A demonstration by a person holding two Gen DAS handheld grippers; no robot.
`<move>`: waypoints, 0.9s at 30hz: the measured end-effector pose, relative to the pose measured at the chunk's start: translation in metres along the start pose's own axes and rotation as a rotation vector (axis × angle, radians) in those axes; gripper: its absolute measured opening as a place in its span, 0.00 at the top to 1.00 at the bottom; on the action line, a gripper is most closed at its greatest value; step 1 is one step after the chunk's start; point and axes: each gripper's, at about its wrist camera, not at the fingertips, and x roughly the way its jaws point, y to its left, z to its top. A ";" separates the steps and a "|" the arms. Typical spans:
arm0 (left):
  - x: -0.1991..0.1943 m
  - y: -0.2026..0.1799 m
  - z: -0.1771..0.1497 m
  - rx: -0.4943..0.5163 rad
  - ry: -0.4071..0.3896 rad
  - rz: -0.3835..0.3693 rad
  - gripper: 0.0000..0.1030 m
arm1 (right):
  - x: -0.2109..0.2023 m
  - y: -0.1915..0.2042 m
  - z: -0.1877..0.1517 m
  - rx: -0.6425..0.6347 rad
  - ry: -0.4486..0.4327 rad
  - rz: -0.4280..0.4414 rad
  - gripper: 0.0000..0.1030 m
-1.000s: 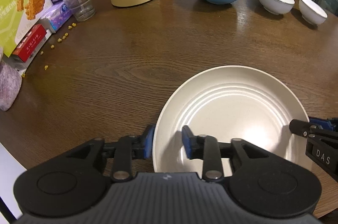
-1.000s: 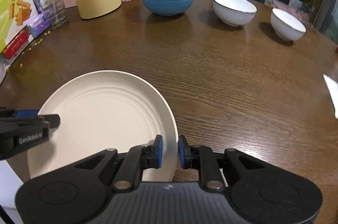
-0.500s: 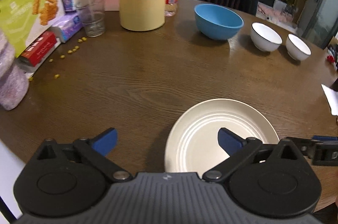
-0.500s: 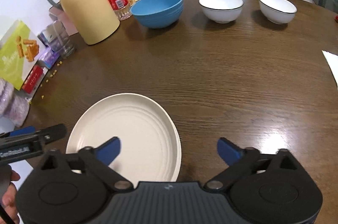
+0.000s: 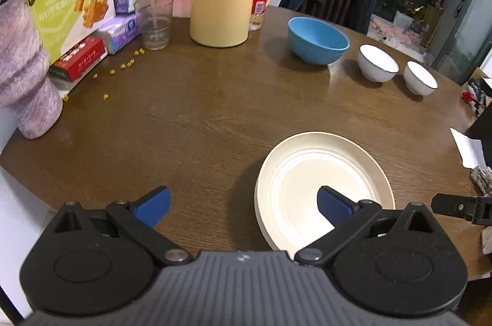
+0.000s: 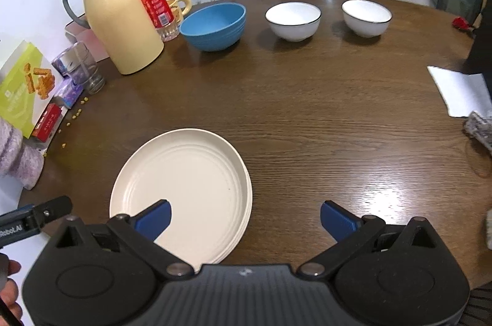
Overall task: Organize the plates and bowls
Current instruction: 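Withdraw both grippers up and back from the three stacked plates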
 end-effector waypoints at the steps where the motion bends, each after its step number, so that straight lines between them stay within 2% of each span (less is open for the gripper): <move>1: -0.003 0.000 -0.001 0.007 -0.005 -0.006 0.00 | -0.004 0.001 -0.003 0.003 -0.006 -0.007 0.00; 13: -0.024 -0.010 -0.002 0.081 -0.013 -0.036 0.00 | -0.035 -0.012 -0.024 0.079 -0.034 -0.052 0.00; 21: -0.036 -0.032 0.015 0.081 -0.036 -0.041 0.00 | -0.049 -0.026 -0.008 0.040 -0.037 -0.041 0.00; 27: -0.042 -0.052 0.038 0.071 -0.050 -0.016 0.00 | -0.049 -0.044 0.020 -0.004 0.017 -0.044 0.00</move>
